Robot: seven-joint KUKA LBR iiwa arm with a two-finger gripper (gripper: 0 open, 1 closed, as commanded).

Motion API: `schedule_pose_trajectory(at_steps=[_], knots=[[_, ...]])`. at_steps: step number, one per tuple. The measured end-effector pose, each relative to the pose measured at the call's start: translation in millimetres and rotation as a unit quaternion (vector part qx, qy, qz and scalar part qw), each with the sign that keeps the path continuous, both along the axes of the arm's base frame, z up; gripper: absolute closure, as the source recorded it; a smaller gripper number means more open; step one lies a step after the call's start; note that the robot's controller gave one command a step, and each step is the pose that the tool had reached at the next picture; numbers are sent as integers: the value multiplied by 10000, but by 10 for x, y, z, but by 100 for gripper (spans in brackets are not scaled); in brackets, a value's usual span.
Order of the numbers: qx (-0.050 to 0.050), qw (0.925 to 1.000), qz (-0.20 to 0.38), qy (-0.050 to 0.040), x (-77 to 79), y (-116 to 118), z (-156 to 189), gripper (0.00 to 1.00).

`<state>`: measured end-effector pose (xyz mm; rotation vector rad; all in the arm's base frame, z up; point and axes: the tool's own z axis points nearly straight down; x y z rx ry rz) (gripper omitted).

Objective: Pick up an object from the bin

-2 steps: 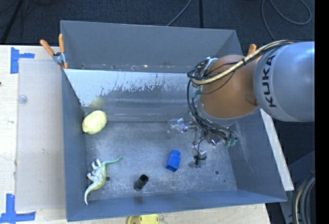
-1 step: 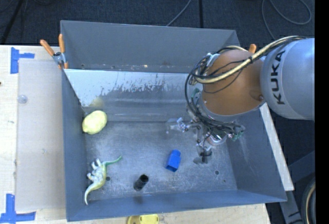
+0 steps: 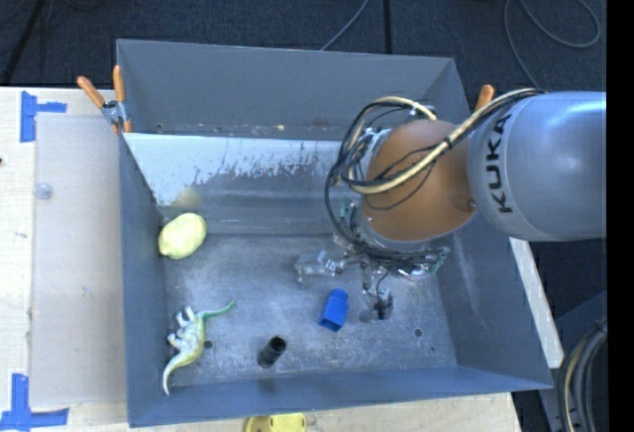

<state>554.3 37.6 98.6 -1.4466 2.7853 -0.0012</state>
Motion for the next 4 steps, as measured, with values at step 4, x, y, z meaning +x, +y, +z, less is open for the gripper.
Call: schedule_pose_trajectory(at_steps=[4], knots=[[14,9988,491,51,65,104,-182,100]])
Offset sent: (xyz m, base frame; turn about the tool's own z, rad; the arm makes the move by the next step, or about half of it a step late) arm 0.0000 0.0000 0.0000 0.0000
